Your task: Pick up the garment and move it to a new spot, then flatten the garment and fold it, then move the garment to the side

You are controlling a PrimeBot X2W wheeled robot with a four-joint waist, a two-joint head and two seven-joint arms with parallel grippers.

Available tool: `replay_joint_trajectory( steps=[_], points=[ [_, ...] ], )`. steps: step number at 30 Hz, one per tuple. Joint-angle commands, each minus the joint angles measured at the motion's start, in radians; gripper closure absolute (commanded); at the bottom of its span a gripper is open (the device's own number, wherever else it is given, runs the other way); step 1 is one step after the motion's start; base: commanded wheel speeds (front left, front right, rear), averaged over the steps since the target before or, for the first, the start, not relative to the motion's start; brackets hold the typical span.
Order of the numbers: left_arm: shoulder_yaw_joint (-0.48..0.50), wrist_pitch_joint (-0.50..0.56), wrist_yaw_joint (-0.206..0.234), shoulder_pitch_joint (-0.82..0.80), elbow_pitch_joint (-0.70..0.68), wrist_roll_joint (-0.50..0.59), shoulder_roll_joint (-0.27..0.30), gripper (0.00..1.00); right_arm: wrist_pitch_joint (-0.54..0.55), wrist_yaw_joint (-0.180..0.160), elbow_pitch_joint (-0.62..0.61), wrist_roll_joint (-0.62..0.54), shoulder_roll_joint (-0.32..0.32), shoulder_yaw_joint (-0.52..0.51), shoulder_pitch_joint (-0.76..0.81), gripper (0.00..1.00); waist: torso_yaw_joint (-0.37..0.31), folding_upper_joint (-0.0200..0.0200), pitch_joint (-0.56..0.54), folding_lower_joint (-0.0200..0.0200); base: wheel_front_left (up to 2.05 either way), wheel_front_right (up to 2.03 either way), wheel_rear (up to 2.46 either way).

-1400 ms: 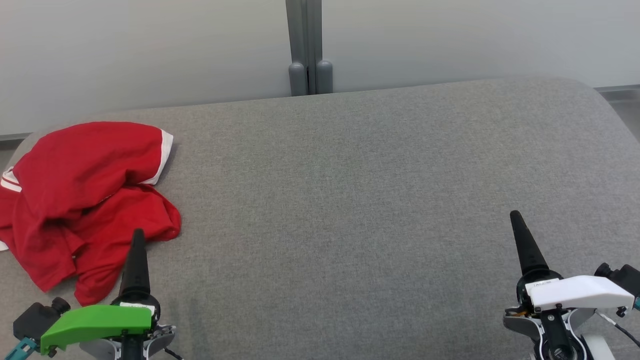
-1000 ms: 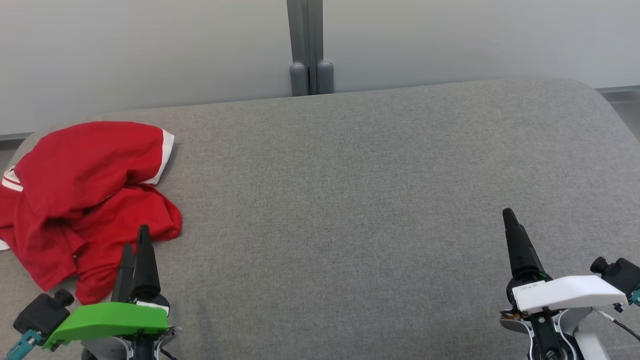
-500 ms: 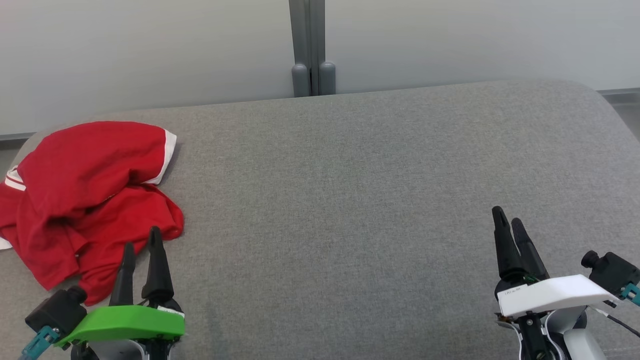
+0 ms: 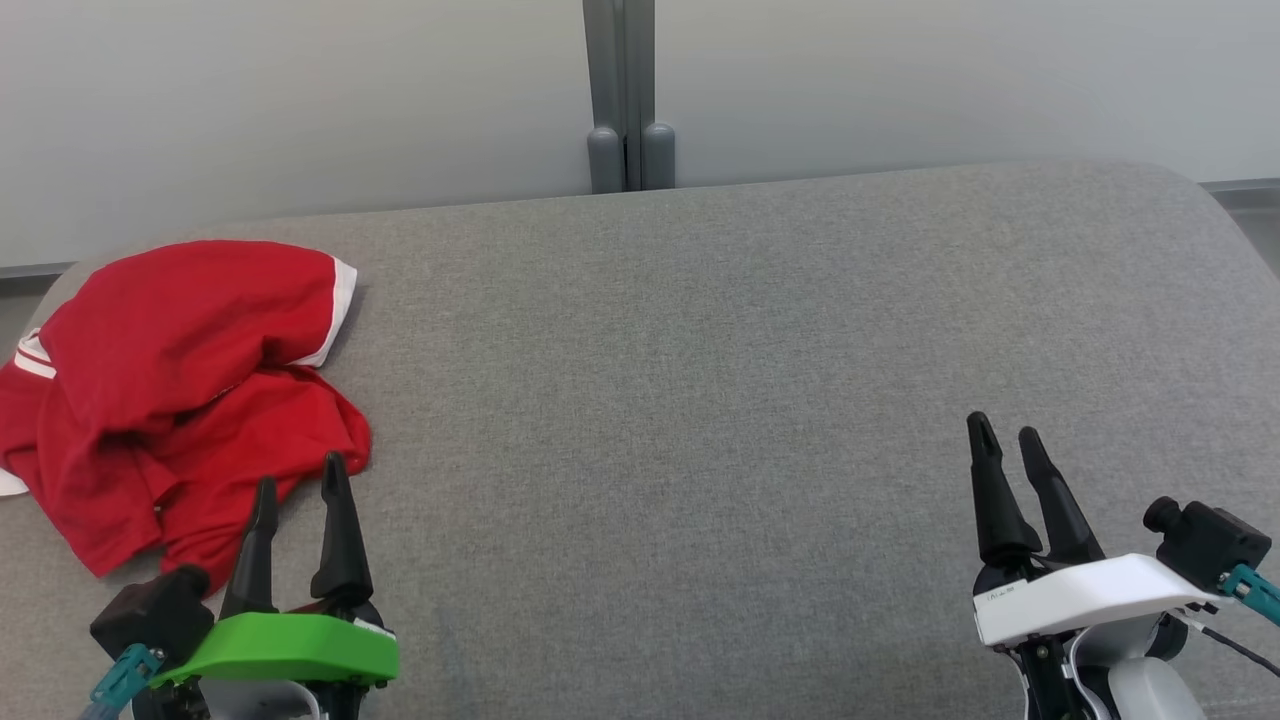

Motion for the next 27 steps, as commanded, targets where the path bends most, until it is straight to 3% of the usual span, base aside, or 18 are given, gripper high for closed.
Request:
replay_joint_trajectory(
  steps=[1,27],
  points=[
    [-0.004,-0.011,0.004,0.004,-0.01,0.028,0.01,0.0,-0.012,0.0,-0.013,-0.032,-0.005,0.002,0.006,0.0,0.001,0.0,-0.001,0.0,0.0,0.0,0.0],
    [-0.055,0.0,0.046,0.033,-0.044,0.259,0.043,0.0,-0.071,0.0,0.01,-0.29,-0.007,0.0,0.018,0.0,0.009,0.0,-0.011,0.0,0.0,0.0,0.0]
  ],
)
